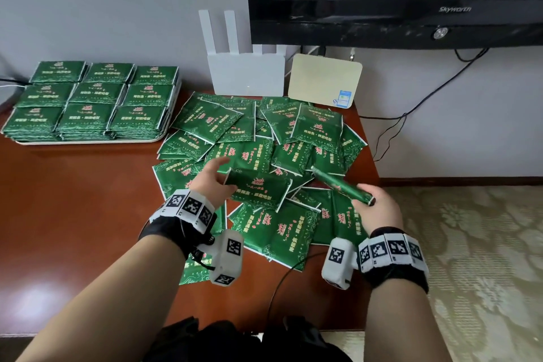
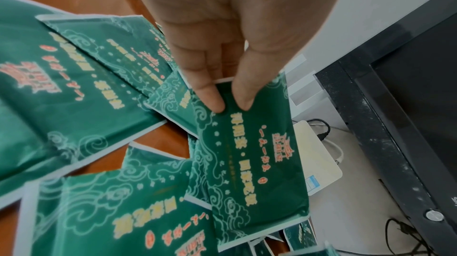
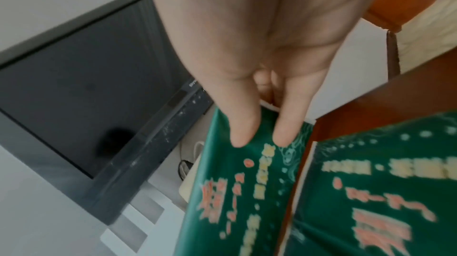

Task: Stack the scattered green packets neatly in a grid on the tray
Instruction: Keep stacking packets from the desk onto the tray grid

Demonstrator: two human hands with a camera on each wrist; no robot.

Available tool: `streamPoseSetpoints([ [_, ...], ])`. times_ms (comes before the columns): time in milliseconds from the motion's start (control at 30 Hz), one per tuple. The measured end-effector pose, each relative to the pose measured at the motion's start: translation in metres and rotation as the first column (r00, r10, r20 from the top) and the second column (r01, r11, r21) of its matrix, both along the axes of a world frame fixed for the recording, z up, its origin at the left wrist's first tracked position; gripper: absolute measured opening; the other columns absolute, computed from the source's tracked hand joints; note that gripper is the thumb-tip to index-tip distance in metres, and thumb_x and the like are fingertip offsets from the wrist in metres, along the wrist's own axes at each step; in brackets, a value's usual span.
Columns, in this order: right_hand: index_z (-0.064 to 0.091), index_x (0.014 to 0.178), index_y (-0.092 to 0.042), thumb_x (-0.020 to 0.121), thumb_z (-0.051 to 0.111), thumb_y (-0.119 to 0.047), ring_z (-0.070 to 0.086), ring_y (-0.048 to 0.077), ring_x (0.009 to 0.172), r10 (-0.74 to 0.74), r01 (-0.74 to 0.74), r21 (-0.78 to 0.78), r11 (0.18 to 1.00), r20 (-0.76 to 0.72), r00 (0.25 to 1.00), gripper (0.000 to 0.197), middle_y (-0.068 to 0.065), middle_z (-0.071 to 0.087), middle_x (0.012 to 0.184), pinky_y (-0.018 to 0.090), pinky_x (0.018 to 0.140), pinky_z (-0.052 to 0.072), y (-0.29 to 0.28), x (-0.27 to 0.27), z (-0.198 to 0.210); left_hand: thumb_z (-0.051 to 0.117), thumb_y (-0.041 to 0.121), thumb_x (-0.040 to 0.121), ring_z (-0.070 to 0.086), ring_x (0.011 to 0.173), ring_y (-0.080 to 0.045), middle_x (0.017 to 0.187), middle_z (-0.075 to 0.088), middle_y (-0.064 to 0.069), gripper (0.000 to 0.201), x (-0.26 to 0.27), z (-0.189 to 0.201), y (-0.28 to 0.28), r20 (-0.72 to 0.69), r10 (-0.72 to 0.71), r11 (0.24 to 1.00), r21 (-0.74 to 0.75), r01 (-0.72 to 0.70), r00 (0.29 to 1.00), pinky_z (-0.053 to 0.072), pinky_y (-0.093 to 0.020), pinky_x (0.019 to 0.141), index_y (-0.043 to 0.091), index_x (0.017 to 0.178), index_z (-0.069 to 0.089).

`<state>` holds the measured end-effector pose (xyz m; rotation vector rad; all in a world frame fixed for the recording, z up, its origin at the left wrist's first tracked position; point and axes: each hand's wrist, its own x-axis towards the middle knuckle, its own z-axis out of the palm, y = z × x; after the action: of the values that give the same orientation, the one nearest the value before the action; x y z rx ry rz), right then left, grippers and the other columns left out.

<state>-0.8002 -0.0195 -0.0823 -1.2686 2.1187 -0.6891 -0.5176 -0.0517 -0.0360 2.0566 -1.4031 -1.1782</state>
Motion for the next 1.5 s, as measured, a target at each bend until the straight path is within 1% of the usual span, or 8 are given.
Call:
streamPoseSetpoints([
  [167,0.066,0.109,-0.018,0.089,0.058,-0.019,0.047,0.019,0.109,0.138,-0.134,-0.079,0.988,0.058,0.989,0.022,0.005,0.047,0.113,0.021,0.089,0.032,0.002,-0.003,0.018,0.056,0.009,0.089,0.062,0.091,-0.02,0.11,0.064,-0.006,0.03,0.003,-0.003,-0.003,0.078,-0.031,0.999,0.008,0.031,0.996,0.053,-0.035,0.086,0.015,0.119,0.056],
  [300,0.063,0.118,-0.013,0.091,0.055,-0.028,0.037,0.021,0.127,0.164,-0.164,0.025,0.986,-0.025,0.986,0.032,0.005,0.043,0.134,0.025,0.105,0.025,-0.003,0.002,0.003,0.061,0.014,0.086,0.055,0.076,-0.015,0.114,0.058,-0.008,0.029,0.008,-0.008,-0.006,0.13,-0.033,0.999,0.016,0.032,0.991,0.05,-0.026,0.069,0.014,0.115,0.058],
  [533,0.057,0.118,-0.009,0.087,0.06,-0.012,0.057,0.023,0.09,0.117,-0.119,0.016,0.993,0.072,0.99,0.031,0.009,0.063,0.109,0.025,0.076,0.041,-0.006,0.008,-0.013,0.062,0.007,0.083,0.055,0.081,-0.013,0.115,0.059,-0.002,0.027,0.01,-0.018,-0.008,0.123,-0.088,0.996,0.027,0.085,0.988,0.044,-0.019,0.065,0.016,0.105,0.049],
  [733,0.058,0.113,-0.012,0.087,0.059,-0.01,0.061,0.024,0.091,0.073,-0.067,-0.047,0.997,0.143,0.987,0.026,0.006,0.064,0.099,0.025,0.077,0.043,-0.009,0.01,-0.015,0.058,0.017,0.088,0.055,0.067,-0.005,0.096,0.061,0.008,0.034,0.009,-0.023,-0.008,0.049,-0.181,0.983,0.02,0.18,0.982,0.043,-0.011,0.048,0.033,0.118,0.056],
  [967,0.063,0.105,-0.003,0.089,0.058,-0.016,0.059,0.025,0.087,0.048,-0.054,0.047,0.997,0.124,0.991,0.021,0.011,0.067,0.098,0.026,0.074,0.041,-0.008,0.016,-0.017,0.06,0.01,0.085,0.056,0.07,-0.003,0.094,0.063,0.004,0.033,0.01,-0.028,-0.014,0.097,-0.223,0.972,0.099,0.214,0.97,0.044,-0.014,0.058,0.017,0.117,0.055],
  [1133,0.063,0.112,-0.009,0.09,0.057,-0.018,0.055,0.018,0.09,0.004,0.009,-0.079,0.997,0.16,0.987,0.025,0.006,0.066,0.106,0.024,0.079,0.038,-0.008,0.019,0.009,0.059,0.015,0.088,0.059,0.076,-0.013,0.108,0.065,-0.004,0.036,0.027,-0.011,-0.025,0.101,-0.167,0.984,0.073,0.16,0.981,0.047,-0.019,0.063,0.013,0.123,0.052],
  [1267,0.058,0.117,-0.011,0.091,0.054,-0.018,0.054,0.014,0.095,-0.01,0.047,-0.179,0.983,0.202,0.979,0.026,0.003,0.064,0.114,0.024,0.084,0.036,-0.021,0.035,0.043,0.06,0.023,0.087,0.057,0.073,-0.008,0.086,0.061,0.009,0.027,0.055,0.006,-0.036,0.025,-0.147,0.989,0.022,0.146,0.989,0.047,-0.018,0.065,0.014,0.113,0.058],
  [1500,0.055,0.116,-0.016,0.091,0.055,-0.015,0.055,0.013,0.098,0.087,-0.01,-0.309,0.951,0.238,0.967,0.025,-0.004,0.06,0.107,0.032,0.092,0.042,-0.058,0.108,0.098,0.059,0.028,0.088,0.057,0.072,-0.012,0.091,0.065,-0.002,0.015,0.14,0.037,-0.057,-0.052,-0.111,0.994,-0.019,0.11,0.992,0.05,-0.025,0.065,0.017,0.099,0.061],
])
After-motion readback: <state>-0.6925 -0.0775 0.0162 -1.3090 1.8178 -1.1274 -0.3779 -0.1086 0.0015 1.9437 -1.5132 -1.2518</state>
